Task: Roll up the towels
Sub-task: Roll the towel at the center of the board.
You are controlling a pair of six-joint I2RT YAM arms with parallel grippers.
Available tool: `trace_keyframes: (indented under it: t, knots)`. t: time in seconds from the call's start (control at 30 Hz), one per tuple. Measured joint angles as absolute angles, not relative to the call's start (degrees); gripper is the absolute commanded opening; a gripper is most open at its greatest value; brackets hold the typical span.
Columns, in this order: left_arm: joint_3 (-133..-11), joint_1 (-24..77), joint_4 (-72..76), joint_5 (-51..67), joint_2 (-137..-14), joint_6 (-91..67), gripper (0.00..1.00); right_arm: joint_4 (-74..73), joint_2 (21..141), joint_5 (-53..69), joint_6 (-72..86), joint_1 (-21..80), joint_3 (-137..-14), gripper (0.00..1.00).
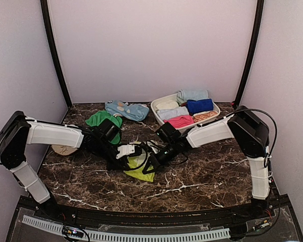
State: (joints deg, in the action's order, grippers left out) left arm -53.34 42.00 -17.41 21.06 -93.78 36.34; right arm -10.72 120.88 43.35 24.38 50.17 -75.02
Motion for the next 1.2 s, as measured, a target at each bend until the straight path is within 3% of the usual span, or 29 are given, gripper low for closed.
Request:
trace_keyframes:
  t: [0.13, 0.37, 0.47, 0.53, 0.7, 0.87, 1.2]
  knots:
    - [-50.92, 39.42, -17.26, 24.69, -93.23, 34.94, 0.46, -8.38, 120.88, 44.23, 26.22, 50.09, -74.08, 0.00]
    - [-49.43, 39.97, -18.68, 25.43, -92.51, 33.71, 0.55, -7.29, 121.12, 45.19, 27.73, 50.09, -74.02, 0.00]
    - [-51.37, 39.97, -20.10, 25.52, -89.91, 33.58, 0.68, -7.22, 121.75, 45.23, 28.08, 50.09, -74.02, 0.00]
    - [-53.32, 39.97, -20.47, 26.37, -87.18, 33.61, 0.70, -7.22, 122.23, 45.28, 28.21, 50.06, -74.02, 0.00]
    - [-56.36, 41.21, -19.81, 28.05, -84.03, 33.36, 0.67, -7.20, 122.80, 45.54, 28.45, 50.06, -74.35, 0.00]
    - [-51.99, 42.76, -14.50, 27.86, -87.55, 32.21, 0.64, -7.22, 123.07, 45.84, 28.91, 50.02, -74.67, 0.00]
    - [-48.73, 43.92, -7.79, 24.25, -92.44, 29.02, 0.37, -6.98, 123.92, 46.96, 29.47, 49.84, -75.26, 0.00]
